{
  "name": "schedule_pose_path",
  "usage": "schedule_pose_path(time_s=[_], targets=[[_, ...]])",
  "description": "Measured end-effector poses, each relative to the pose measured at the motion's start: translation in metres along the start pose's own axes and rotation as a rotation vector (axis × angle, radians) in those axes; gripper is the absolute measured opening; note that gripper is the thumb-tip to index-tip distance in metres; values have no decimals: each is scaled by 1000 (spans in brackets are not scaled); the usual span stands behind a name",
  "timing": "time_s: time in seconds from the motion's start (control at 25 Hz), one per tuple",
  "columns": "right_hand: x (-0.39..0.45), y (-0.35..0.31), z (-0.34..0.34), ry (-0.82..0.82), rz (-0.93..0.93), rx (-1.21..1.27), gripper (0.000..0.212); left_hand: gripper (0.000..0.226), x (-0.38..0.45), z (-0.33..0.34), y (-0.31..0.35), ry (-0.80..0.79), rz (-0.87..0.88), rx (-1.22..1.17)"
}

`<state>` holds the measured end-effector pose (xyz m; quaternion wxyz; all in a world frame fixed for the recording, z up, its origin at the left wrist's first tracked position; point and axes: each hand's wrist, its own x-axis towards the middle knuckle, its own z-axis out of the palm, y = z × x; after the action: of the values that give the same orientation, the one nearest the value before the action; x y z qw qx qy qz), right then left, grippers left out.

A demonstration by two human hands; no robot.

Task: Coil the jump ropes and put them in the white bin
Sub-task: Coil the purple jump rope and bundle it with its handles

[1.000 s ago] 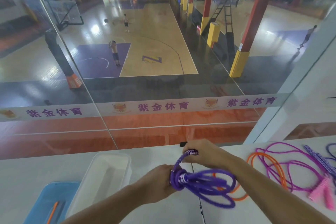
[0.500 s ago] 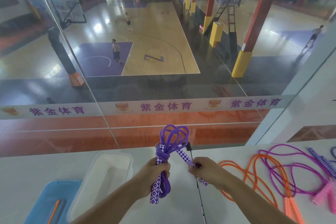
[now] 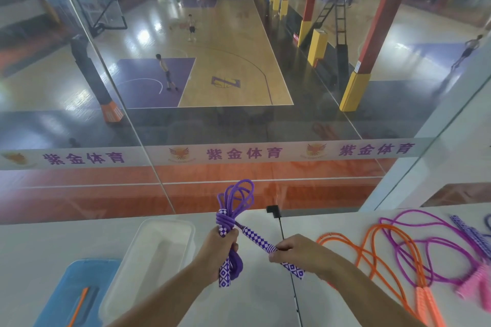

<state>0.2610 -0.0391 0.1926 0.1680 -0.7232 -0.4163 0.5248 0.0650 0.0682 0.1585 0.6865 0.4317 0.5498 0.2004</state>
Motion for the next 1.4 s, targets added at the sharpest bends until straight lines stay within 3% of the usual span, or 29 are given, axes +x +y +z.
schedule_pose_path(time_s=[0.08,0.2,0.36,0.52,0.72,0.92,1.12,1.4], targets=[[-5,-4,-10,-43,-43,-138,44,4,-1,0,-1,11,-4,70],[-12,-8,-20,-23,-74,-193,37,7,-2,0,5,5,-45,-82],[-8,-9,-10,48,-52,50,33,5,-4,3,17,-100,-105,-429],[5,-4,17,56,-80,254,34,6,-22,20,10,-131,-198,-522],[20,4,35,99,-80,343,31,10,-37,32,3,-111,-250,-450],[27,3,47,84,-120,434,29,26,-46,36,-4,-227,-266,-395],[27,-1,54,11,-73,581,30,27,-47,36,-16,-163,-230,-420],[29,2,58,-36,-20,550,26,25,-49,33,-17,-136,-229,-440]])
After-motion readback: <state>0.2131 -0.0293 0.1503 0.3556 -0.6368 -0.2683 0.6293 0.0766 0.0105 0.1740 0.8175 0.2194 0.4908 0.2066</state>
